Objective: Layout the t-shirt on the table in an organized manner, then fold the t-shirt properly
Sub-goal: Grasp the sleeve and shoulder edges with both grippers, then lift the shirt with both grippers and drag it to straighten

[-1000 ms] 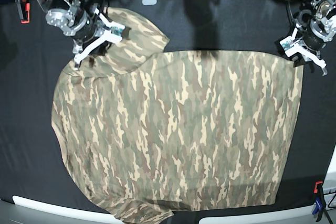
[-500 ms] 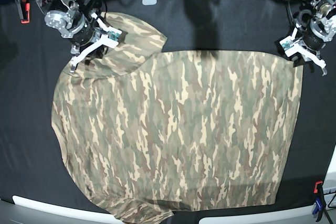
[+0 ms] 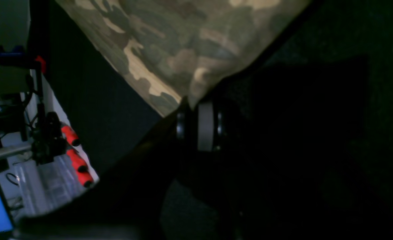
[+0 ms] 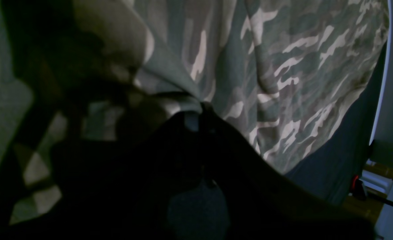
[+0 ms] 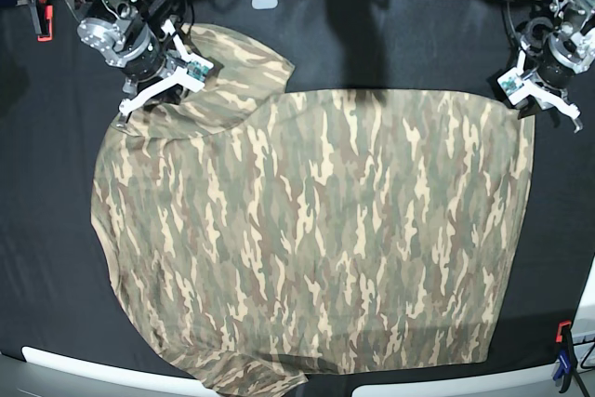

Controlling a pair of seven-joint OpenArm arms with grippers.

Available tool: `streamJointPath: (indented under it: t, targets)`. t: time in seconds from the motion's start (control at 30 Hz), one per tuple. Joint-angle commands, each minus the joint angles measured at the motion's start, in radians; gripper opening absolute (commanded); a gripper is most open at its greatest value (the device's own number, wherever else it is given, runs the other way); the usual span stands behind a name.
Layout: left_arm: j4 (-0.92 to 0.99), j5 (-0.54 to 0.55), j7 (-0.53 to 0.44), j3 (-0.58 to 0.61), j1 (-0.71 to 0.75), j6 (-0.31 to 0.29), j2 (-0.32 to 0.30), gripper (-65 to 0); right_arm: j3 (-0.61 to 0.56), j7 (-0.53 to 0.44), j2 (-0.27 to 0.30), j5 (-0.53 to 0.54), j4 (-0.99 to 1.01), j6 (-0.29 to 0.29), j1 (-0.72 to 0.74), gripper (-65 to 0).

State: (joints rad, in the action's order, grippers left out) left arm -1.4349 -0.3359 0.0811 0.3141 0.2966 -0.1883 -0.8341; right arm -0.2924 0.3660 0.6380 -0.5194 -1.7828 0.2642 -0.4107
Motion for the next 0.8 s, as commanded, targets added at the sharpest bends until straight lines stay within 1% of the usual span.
streamJointPath:
  t: [0.0,0.1,0.17,0.2,0.33,0.4,0.5,0.6,0.7,0.77]
  targets:
    - [-0.006,0.011,-0.008,-0.003,0.005,-0.007,-0.018,-65.0,0.005,0.002,0.021,0.007,-0.025,-0.012,-0.015,-65.0]
    - [-0.009,0.035,-0.013,-0.003,0.013,-0.006,-0.018,-65.0,0.005,0.016,0.05,0.006,-0.061,-0.045,-0.07,-65.0]
    - [-0.019,0.034,-0.034,-0.003,0.033,0.001,-0.024,-65.0,0.005,0.027,0.071,-0.001,-0.084,-0.071,-0.111,-65.0]
    - [-0.029,0.034,-0.042,-0.003,0.048,0.016,-0.029,-65.0,0.005,0.028,0.082,-0.001,-0.094,-0.084,-0.134,-65.0]
    - [-0.095,0.034,-0.042,-0.008,0.14,0.117,-0.046,-65.0,0.005,0.04,0.117,-0.013,-0.12,-0.136,-0.215,-65.0]
    - [-0.138,0.034,-0.041,-0.008,0.193,0.138,-0.054,-65.0,0.005,0.059,0.125,-0.054,-0.13,-0.164,-0.257,-65.0]
    - [-0.195,0.034,-0.041,-0.008,0.269,0.146,-0.053,-65.0,0.005,0.079,0.127,-0.087,-0.151,-0.203,-0.323,-65.0]
    - [-0.236,0.03,-0.039,-0.008,0.341,0.187,-0.053,-65.0,0.012,0.09,0.127,-0.097,-0.174,-0.249,-0.391,-65.0]
    - [-0.261,0.018,-0.022,-0.008,0.404,0.22,-0.053,-65.0,0.039,0.096,0.127,-0.134,-0.195,-0.266,-0.473,-65.0]
    - [-0.268,-0.021,-0.01,-0.008,0.441,0.232,-0.053,-65.0,0.068,0.095,0.127,-0.135,-0.207,-0.273,-0.531,-65.0]
